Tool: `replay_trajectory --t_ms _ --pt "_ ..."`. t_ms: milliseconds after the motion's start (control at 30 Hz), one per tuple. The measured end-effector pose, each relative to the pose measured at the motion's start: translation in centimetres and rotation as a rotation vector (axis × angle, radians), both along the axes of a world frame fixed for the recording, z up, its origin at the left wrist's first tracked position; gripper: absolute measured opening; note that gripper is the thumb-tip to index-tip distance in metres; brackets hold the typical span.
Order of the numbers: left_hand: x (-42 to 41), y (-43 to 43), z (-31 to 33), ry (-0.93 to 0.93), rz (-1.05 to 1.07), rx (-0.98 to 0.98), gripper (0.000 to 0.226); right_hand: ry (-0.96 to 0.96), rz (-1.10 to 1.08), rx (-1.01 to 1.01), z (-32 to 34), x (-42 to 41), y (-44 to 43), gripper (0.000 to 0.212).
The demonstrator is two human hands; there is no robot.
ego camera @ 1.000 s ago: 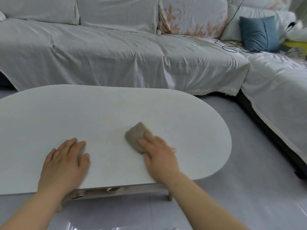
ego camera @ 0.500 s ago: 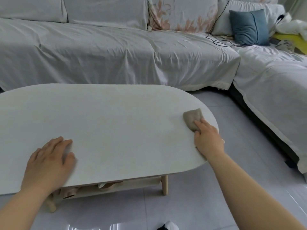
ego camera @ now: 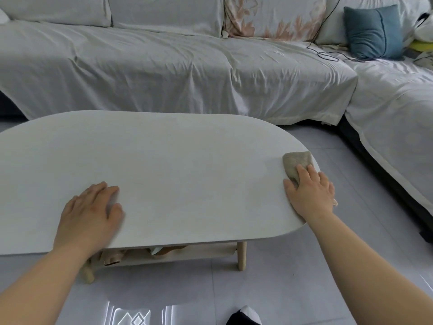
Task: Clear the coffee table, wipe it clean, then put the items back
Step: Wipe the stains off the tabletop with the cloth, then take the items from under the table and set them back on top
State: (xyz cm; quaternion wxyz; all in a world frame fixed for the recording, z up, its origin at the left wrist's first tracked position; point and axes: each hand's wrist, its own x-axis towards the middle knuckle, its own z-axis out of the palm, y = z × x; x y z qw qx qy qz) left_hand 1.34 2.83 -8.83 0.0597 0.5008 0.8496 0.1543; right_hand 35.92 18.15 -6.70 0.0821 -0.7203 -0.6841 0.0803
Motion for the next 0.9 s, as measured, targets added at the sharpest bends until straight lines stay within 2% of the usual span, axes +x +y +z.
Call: replay_trajectory --t_ms 200,433,567,667,800,900 --pt "0.4 -0.7 0.5 -0.036 -0.015 0.015 0.043 0.182 0.025 0.159 0.9 -0.7 -2.5 0.048" --pt "1.8 -5.4 1.3 -0.100 -0.029 -0.021 0.044 0.347 0.211 0.180 2.2 -2.5 -8.9 0.038" --pt "2.8 -9.4 1.5 -0.172 -0.047 0.052 0.041 0.485 0.305 0.218 2.9 -4.9 -13.8 0.028" --pt "3.2 -12.1 0.4 -0.295 -0.058 0.084 0.036 0.541 0.475 0.027 2.5 -7.2 -17.7 0.024" --pt "3.0 -14.4 -2.9 -0.525 0.030 -0.009 0.031 0.320 0.763 -0.212 -0.7 -10.1 -20.6 0.027" --pt "2.0 -15.1 -6.4 -0.649 0.163 -0.068 0.031 0.232 0.717 -0.370 -3.4 -12.3 -20.1 0.038"
